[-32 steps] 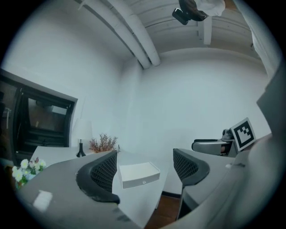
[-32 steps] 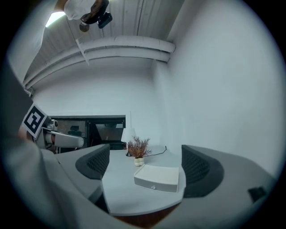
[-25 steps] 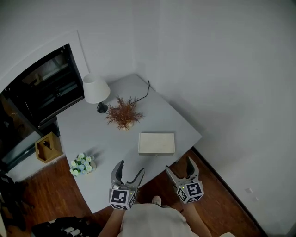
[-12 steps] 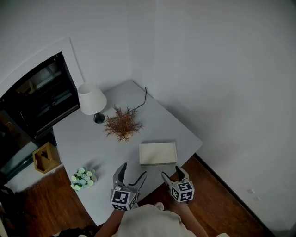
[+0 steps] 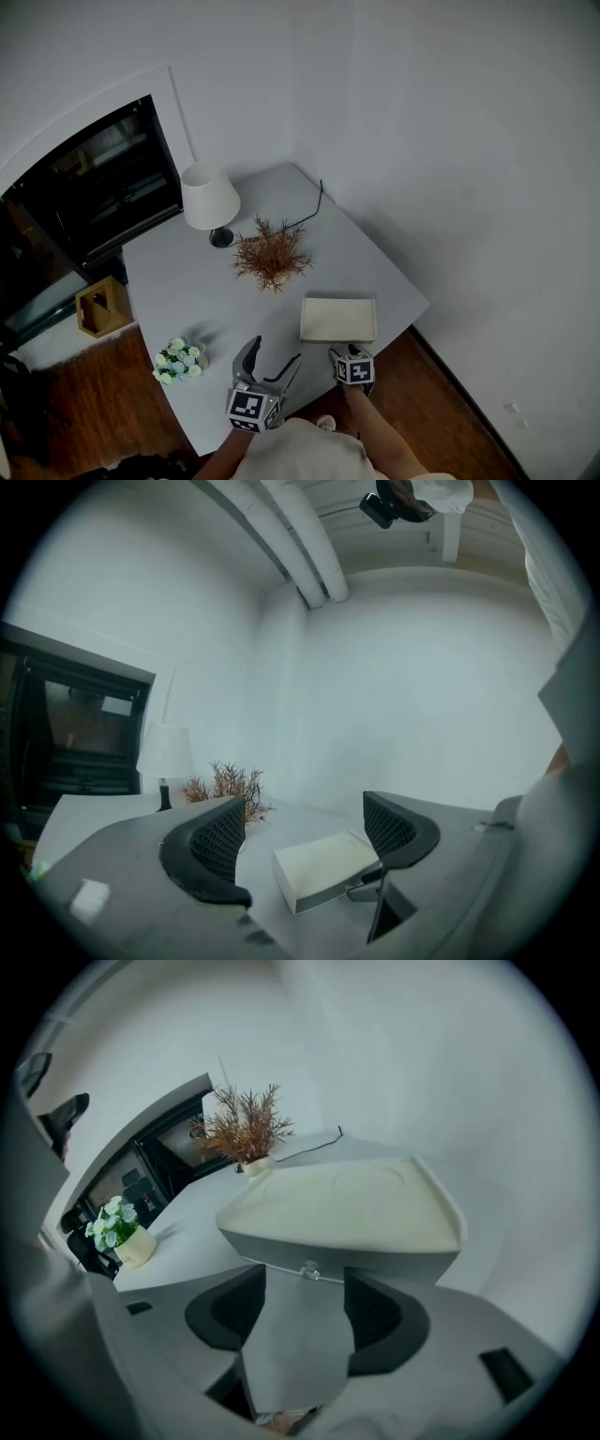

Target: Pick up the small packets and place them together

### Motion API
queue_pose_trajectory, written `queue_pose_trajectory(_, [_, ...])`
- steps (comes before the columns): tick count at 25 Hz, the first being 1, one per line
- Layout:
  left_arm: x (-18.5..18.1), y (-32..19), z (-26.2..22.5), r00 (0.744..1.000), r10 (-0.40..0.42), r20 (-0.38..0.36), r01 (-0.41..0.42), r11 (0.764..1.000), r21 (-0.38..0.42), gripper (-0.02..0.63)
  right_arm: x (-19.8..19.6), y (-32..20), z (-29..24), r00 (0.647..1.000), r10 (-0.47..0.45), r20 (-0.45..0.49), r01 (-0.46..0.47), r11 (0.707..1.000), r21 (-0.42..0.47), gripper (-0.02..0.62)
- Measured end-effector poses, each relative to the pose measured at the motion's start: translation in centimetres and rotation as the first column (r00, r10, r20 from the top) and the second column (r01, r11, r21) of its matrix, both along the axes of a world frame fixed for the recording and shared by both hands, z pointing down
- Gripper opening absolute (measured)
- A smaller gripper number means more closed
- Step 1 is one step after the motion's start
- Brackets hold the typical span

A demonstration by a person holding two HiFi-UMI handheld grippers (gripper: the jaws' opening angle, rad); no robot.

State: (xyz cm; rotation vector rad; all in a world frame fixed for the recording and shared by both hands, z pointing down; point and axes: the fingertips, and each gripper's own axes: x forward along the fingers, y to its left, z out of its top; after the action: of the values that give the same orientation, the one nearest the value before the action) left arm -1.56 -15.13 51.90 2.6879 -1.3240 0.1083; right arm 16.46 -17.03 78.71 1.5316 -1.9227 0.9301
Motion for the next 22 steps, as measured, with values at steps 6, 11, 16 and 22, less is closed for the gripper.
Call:
queue_pose_trajectory(6, [-1.4, 0.1, 0.0, 0.999, -0.038, -0.005, 0.038, 0.999, 0.003, 0.377, 1.5, -0.9, 1.2, 0.991, 0.125, -0.044, -0.127, 0.990, -0.058, 0.172])
queue_pose_trajectory(11, [-2.1, 0.4, 0.4, 0.999, -0.049, -0.004, 0.049, 0.999, -0.008, 0.377, 1.4, -1.2, 1.5, 0.976, 0.170, -0.136, -0.179, 0.982, -0.060, 0.170])
queue_pose_trajectory(16, [-2.2, 1.0, 0.2, 0.999, -0.031, 0.012, 0.031, 1.000, 0.000, 0.377, -0.1, -1.4, 1.7, 0.971, 0.121, -0.207, -0.140, 0.987, -0.080, 0.172])
queue_pose_trajectory(22, [-3.6, 2.2, 0.1, 0.999, -0.045, 0.026, 0.045, 0.999, 0.000, 0.377, -0.8, -0.9, 2.2, 0.977, 0.134, -0.165, -0.141, 0.989, -0.034, 0.003])
